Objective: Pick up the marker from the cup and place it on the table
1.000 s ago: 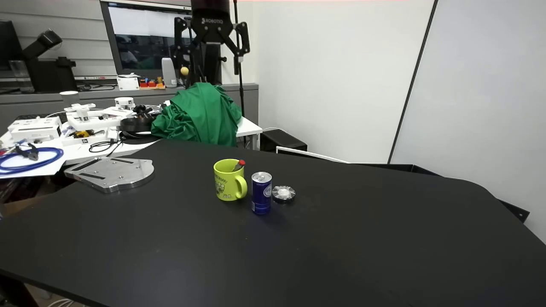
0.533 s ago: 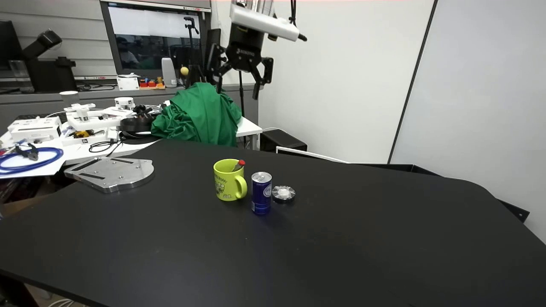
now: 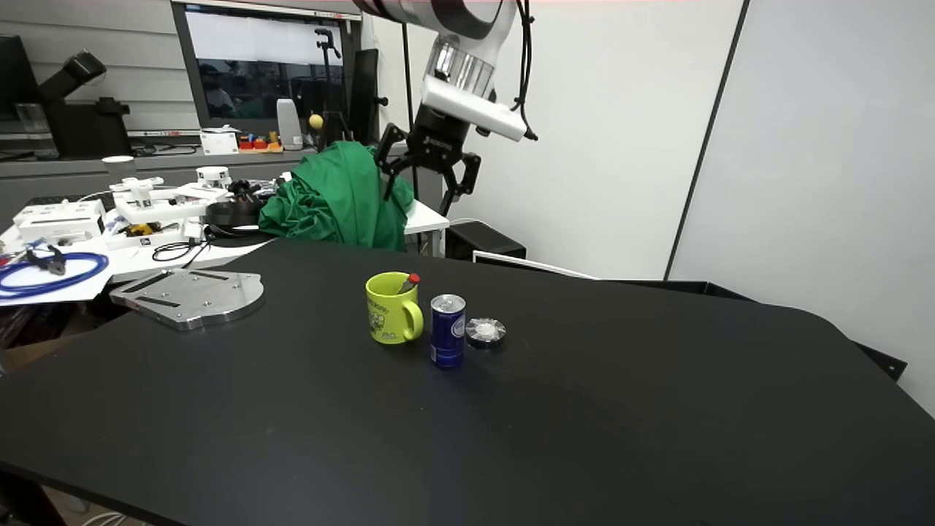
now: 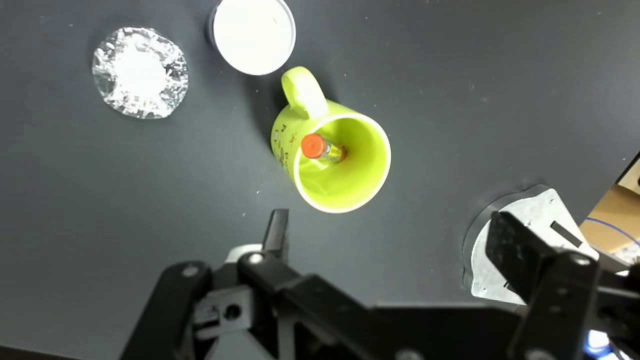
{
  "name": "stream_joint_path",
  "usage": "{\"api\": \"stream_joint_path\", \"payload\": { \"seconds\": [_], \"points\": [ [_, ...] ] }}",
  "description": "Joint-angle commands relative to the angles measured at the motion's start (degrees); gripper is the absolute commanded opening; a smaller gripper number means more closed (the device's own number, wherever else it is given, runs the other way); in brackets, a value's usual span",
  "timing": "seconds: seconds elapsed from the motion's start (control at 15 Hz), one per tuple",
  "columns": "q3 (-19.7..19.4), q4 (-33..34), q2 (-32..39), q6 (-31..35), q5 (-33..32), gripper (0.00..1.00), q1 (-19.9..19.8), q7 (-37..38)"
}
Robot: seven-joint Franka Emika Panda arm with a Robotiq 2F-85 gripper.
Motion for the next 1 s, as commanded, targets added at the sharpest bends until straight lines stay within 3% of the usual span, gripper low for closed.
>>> {"api": "stream_joint_path", "payload": {
  "seconds": [0.0, 0.93],
  "points": [
    [1.79, 0.22, 1.68, -0.81, 1.83, 1.00, -1.21, 0.66],
    [3.04, -1.91, 7.21, 4.77, 3.00, 1.00, -2.57, 1.26]
  ]
}}
